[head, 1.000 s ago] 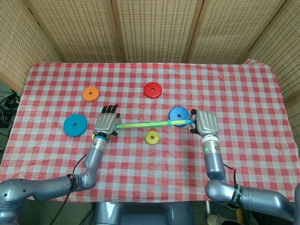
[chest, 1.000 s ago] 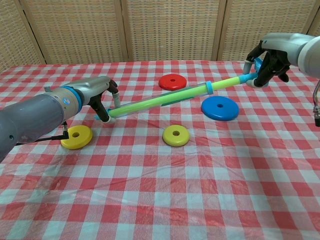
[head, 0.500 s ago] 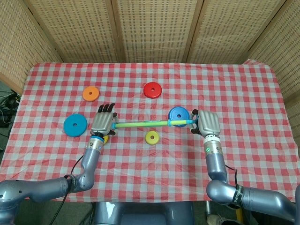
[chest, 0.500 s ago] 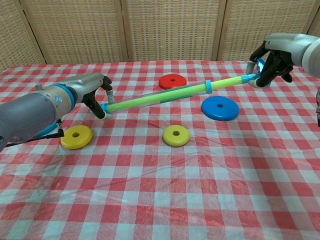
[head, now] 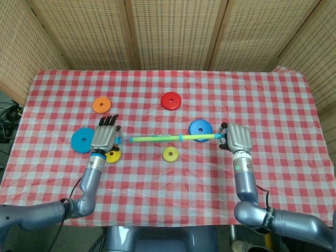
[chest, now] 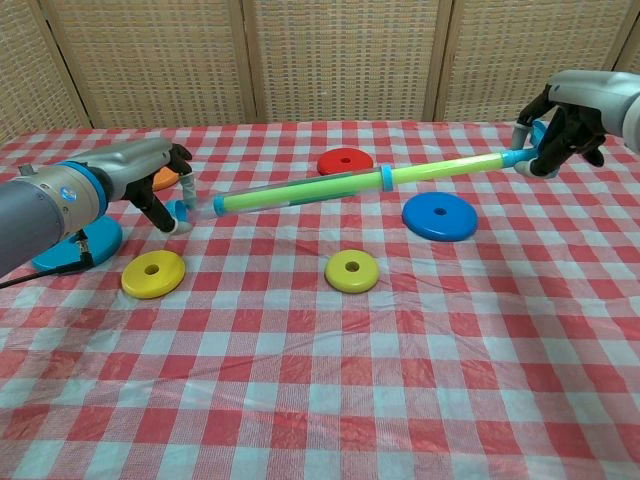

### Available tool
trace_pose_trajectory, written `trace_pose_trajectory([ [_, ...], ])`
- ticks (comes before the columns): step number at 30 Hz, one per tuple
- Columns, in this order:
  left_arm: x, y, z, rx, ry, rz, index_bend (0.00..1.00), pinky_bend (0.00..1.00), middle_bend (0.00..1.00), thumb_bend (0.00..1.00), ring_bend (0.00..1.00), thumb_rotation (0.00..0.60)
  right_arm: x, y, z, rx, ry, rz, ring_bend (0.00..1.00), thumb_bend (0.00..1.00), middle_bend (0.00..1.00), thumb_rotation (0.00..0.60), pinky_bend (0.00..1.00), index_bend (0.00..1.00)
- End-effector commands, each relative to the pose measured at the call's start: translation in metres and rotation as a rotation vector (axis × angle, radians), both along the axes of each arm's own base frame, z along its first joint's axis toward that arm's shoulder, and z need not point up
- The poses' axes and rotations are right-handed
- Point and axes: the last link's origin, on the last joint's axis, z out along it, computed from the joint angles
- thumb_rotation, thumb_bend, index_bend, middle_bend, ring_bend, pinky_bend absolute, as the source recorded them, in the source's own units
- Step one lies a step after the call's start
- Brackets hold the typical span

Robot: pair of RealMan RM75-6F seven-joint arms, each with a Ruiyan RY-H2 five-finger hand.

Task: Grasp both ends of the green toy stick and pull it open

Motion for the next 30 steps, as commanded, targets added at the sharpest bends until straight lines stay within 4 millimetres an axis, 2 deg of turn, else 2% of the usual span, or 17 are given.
trace_pose_trajectory([
  [1, -0.006, -0.003, 0.005, 0.006, 0.009, -0.001, 0.59, 0.00, 0.00, 0.31, 0.00, 0.600, -0.004, -0.001, 0.001, -0.007, 0.005, -0.005, 1.00, 0.60, 1.00, 0.600, 0.81, 0.80],
  [14, -0.041, -0.016, 0.038, 0.034, 0.037, 0.029, 0.59, 0.00, 0.00, 0.31, 0.00, 0.600, -0.033, -0.011, 0.008, -0.049, 0.018, -0.063, 1.00, 0.60, 1.00, 0.600, 0.81, 0.80],
  [22, -0.049, -0.019, 0.046, 0.033, 0.049, 0.027, 0.59, 0.00, 0.00, 0.31, 0.00, 0.600, -0.045, -0.012, 0.008, -0.058, 0.020, -0.089, 1.00, 0.60, 1.00, 0.600, 0.81, 0.80],
  [30, -0.057, -0.020, 0.048, 0.027, 0.061, 0.041, 0.59, 0.00, 0.00, 0.31, 0.00, 0.600, -0.049, -0.013, 0.011, -0.073, 0.030, -0.092, 1.00, 0.60, 1.00, 0.600, 0.81, 0.80],
])
